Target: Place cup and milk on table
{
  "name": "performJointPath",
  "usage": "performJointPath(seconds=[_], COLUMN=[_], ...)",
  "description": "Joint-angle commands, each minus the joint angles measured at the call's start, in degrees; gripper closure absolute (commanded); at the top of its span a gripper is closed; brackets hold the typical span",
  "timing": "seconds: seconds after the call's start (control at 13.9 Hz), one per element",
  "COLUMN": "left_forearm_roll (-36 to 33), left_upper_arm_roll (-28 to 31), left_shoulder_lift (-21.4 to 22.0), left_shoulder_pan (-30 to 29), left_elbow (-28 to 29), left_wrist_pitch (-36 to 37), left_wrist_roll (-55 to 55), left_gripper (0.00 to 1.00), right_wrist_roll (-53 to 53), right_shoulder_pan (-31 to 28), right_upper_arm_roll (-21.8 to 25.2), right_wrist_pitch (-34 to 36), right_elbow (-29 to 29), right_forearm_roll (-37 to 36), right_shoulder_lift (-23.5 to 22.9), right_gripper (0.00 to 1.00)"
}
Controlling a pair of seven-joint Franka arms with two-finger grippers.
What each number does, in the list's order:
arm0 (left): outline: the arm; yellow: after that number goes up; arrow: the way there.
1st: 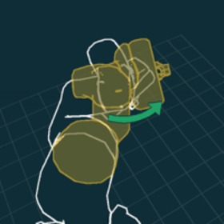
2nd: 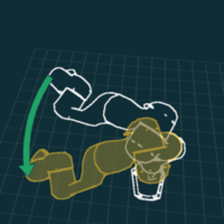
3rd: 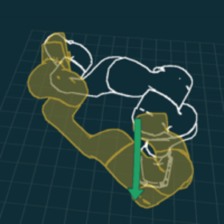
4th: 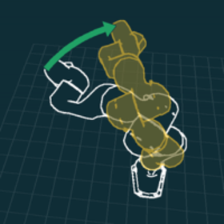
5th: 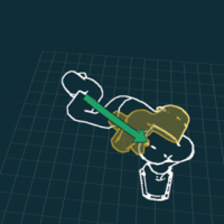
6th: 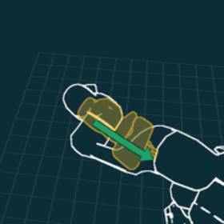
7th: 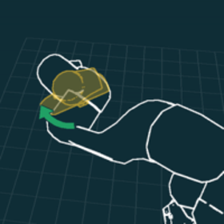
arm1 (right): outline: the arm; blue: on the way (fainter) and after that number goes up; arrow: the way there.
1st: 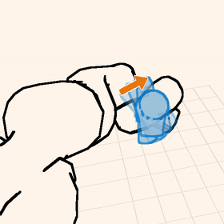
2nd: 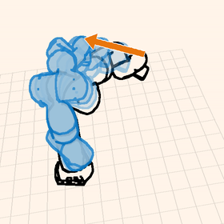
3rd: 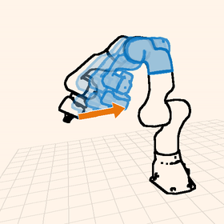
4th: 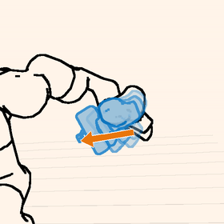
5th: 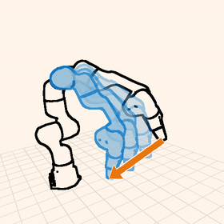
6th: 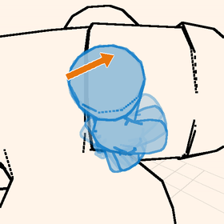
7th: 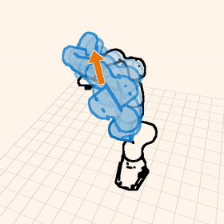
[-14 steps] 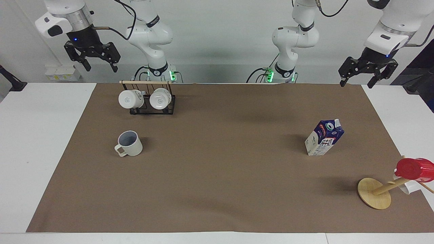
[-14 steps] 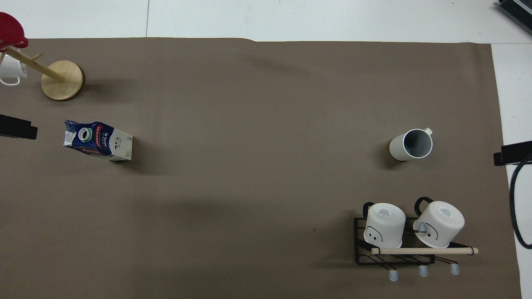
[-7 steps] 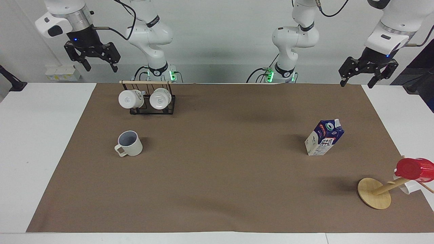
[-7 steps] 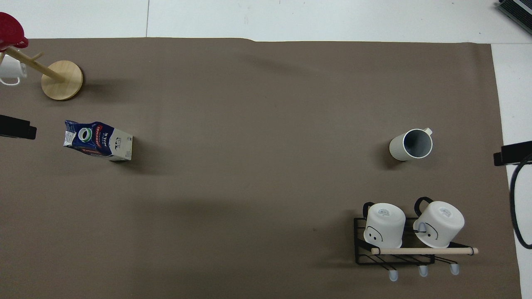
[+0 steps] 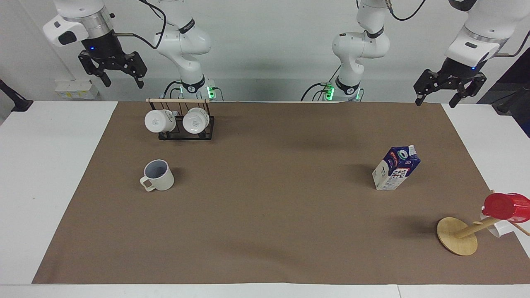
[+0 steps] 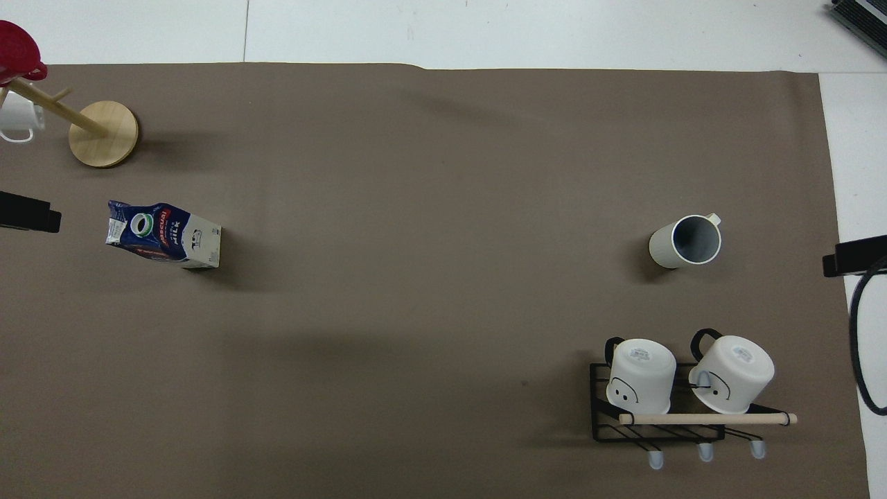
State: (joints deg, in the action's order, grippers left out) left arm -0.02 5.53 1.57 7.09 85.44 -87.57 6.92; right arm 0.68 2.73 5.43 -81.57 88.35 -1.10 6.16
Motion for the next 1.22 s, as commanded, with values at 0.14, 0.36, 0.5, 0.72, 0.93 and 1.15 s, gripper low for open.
performJointPath(seconds=[0.14, 0.36, 0.5, 0.72, 0.93, 1.15], left_forearm_roll=[0.90, 0.90, 0.90, 0.90, 0.90, 0.90], left_upper_arm_roll=[-0.34, -0.43, -0.34, -0.34, -0.34, -0.43], left_shoulder_lift=[0.02, 0.10, 0.02, 0.02, 0.02, 0.02], left_shoulder_pan=[-0.85, -0.85, -0.85, -0.76, -0.67, -0.58], left_elbow=[-0.28, -0.28, -0.28, -0.28, -0.28, -0.28], left_wrist_pitch=[0.29, 0.20, 0.20, 0.20, 0.20, 0.20], left_wrist_roll=[1.25, 1.25, 1.34, 1.25, 1.25, 1.25], left_gripper=[0.00, 0.00, 0.00, 0.00, 0.00, 0.00], right_wrist_roll=[1.17, 1.08, 1.08, 1.08, 1.17, 1.17], right_shoulder_pan=[-0.09, -0.18, -0.27, -0.27, -0.18, -0.18], right_upper_arm_roll=[-0.15, -0.15, -0.15, -0.15, -0.15, -0.15], right_wrist_pitch=[-0.96, -1.05, -1.05, -1.05, -1.49, -1.49], right_elbow=[1.12, 1.39, 1.39, 1.47, 2.44, 2.53], right_forearm_roll=[-0.39, -0.39, -0.39, -0.39, -0.39, -0.39], right_shoulder_lift=[0.69, 0.87, 0.87, 0.96, 1.22, 1.31], right_gripper=[0.00, 0.00, 0.00, 0.00, 0.00, 0.00])
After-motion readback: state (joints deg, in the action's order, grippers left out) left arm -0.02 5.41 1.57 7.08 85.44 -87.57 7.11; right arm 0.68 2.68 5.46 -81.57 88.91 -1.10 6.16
